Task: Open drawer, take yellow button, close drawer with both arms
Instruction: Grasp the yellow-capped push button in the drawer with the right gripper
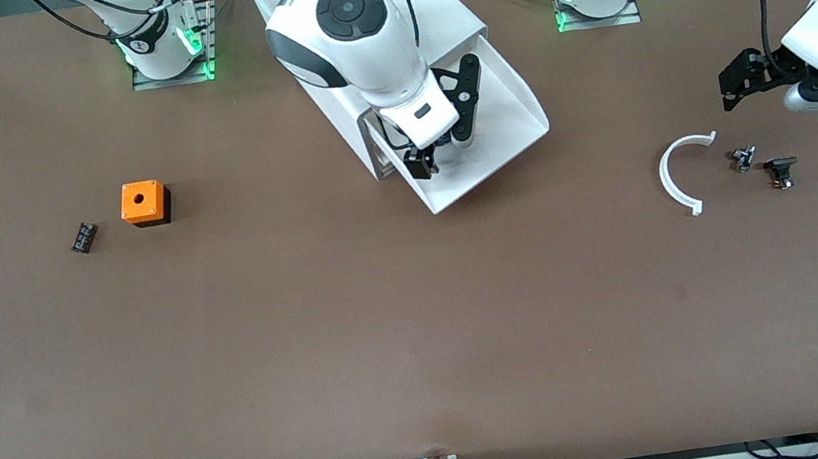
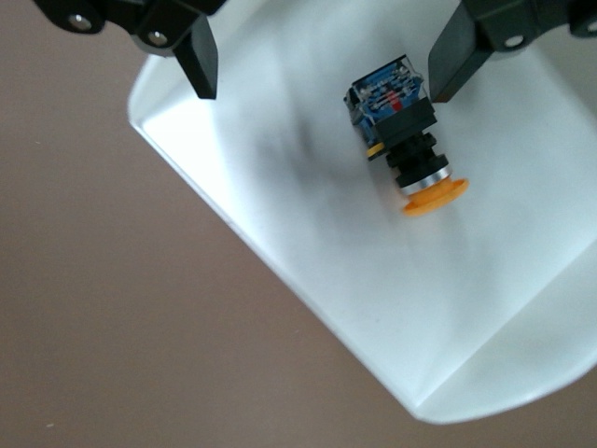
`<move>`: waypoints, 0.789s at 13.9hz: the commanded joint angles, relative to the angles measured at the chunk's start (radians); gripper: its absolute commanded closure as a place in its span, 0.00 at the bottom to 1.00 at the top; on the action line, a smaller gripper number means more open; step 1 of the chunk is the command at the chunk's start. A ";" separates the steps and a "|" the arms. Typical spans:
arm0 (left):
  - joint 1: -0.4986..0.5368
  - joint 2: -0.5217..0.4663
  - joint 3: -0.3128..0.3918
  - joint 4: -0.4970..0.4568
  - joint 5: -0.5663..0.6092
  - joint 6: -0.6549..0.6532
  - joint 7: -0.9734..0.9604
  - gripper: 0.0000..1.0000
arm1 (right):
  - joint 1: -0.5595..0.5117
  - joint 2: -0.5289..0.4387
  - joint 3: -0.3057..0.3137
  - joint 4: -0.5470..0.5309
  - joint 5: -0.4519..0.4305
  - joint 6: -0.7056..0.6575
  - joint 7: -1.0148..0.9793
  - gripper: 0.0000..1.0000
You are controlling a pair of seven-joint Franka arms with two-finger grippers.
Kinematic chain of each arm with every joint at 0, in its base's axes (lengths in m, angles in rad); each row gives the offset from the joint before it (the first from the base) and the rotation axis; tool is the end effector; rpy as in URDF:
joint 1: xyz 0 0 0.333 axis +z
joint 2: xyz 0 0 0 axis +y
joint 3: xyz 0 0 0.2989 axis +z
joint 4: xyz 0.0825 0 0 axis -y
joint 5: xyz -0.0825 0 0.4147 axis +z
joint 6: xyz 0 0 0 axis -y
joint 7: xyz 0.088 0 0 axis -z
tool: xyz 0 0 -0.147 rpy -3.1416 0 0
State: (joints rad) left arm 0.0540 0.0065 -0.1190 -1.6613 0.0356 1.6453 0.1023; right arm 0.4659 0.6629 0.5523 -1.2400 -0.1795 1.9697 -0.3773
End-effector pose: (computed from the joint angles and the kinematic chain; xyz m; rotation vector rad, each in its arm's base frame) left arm 0.5889 -0.0332 0.5245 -3.0959 0.2643 0.0359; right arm 0.4900 0.5880 0.3714 -2.3186 -1.8165 -0.1516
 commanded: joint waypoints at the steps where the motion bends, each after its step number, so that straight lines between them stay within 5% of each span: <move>1: -0.002 0.012 -0.001 0.048 0.023 -0.058 -0.009 0.00 | 0.000 -0.006 0.011 -0.039 -0.018 0.005 -0.055 0.00; 11: 0.007 0.023 0.001 0.068 0.010 -0.058 -0.052 0.00 | 0.053 0.007 0.011 -0.039 -0.098 -0.038 -0.123 0.00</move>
State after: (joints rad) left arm 0.0559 0.0101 -0.1171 -1.6317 0.0356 1.6135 0.0748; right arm 0.5174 0.6645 0.5568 -1.2837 -0.2569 1.9496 -0.4767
